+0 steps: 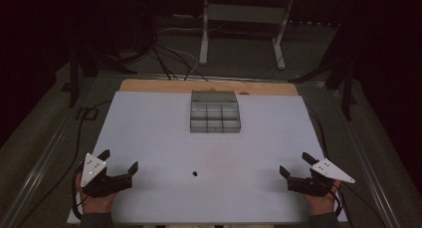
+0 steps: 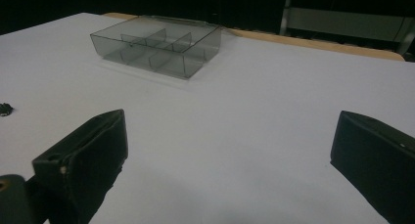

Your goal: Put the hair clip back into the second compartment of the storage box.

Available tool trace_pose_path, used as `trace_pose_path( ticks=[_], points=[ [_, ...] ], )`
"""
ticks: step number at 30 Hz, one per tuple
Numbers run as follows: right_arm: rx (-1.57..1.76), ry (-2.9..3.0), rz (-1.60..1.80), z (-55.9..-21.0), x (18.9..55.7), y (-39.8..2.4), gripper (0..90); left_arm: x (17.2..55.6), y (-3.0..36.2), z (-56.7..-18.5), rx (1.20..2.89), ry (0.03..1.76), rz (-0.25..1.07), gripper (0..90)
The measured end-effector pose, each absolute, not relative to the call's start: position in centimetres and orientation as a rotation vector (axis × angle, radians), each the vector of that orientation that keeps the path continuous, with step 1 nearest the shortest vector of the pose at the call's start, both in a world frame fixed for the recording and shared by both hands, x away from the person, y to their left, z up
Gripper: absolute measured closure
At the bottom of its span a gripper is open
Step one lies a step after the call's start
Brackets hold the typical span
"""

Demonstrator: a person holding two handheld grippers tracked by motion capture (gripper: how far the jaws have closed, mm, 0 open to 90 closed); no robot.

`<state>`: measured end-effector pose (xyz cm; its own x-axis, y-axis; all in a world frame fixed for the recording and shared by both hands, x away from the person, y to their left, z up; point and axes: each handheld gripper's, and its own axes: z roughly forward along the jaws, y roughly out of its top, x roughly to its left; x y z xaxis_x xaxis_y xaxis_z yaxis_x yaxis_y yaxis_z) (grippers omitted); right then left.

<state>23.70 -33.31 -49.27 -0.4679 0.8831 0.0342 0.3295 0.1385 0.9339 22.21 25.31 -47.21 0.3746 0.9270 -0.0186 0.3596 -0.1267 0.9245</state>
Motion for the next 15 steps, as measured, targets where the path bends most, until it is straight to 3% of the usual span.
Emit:
trace_pose_path(
  ticks=[15],
  points=[
    [1.157,1.886,1.332,-49.16,23.96,-33.72,0.4,22.41,24.42,-46.31,1.708,1.131,0.712,1.0]
  ],
)
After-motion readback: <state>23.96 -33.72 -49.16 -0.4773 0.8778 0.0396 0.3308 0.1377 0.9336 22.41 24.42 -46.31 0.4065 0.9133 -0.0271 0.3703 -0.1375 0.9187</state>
